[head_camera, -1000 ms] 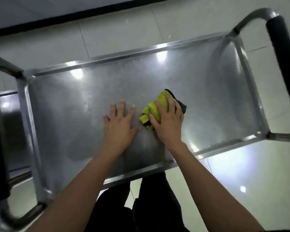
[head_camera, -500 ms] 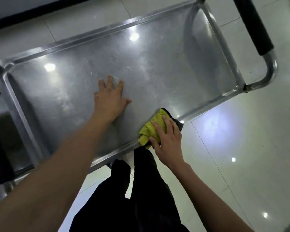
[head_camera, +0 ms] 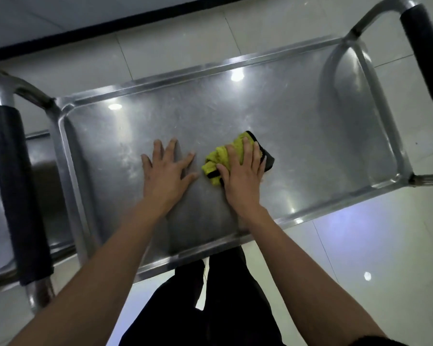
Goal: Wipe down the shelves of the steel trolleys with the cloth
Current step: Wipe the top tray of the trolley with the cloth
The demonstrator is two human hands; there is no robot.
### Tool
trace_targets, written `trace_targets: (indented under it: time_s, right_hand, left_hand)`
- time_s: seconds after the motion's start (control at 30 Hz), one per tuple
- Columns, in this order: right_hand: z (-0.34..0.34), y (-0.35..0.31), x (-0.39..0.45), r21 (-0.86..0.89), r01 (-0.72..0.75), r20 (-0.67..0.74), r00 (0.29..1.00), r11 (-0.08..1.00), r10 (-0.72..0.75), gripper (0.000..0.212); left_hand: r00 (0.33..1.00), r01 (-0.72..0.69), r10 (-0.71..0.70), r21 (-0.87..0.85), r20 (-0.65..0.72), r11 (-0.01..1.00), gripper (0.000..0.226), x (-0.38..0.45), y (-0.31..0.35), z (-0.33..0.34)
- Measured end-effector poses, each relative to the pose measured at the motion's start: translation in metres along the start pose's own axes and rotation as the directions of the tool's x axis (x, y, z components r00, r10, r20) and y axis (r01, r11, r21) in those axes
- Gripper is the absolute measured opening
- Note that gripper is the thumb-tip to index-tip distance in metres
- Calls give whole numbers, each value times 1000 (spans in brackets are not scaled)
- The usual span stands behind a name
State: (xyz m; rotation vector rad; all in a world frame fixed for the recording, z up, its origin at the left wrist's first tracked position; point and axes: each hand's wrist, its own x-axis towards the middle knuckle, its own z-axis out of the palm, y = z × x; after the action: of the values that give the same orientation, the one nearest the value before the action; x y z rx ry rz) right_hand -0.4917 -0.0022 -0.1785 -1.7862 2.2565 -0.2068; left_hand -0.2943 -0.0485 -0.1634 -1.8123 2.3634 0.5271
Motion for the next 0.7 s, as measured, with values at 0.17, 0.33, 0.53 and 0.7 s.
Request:
trace_targets:
  time_s: [0.17,0.33,0.53,0.7]
  right_hand:
    - [-3,-33,106,8,64,37,997,998,-65,52]
    - [-1,-68,194,33,134,37,990,990,-135,52]
    - [6,-106,245,26,203,-2,979,979,-203,49]
    - [1,-88,213,-6,246,43,968,969,-246,46]
  left_hand:
    - [997,67,-69,-47,-40,997,76,4,-1,1]
    - [991,130,-131,-113,-1,985,72,9,5,2]
    - [988,143,-149,-141,-32,980,72,14,4,2]
    - [994,112,-112,-109,4,988,71,11,-2,0]
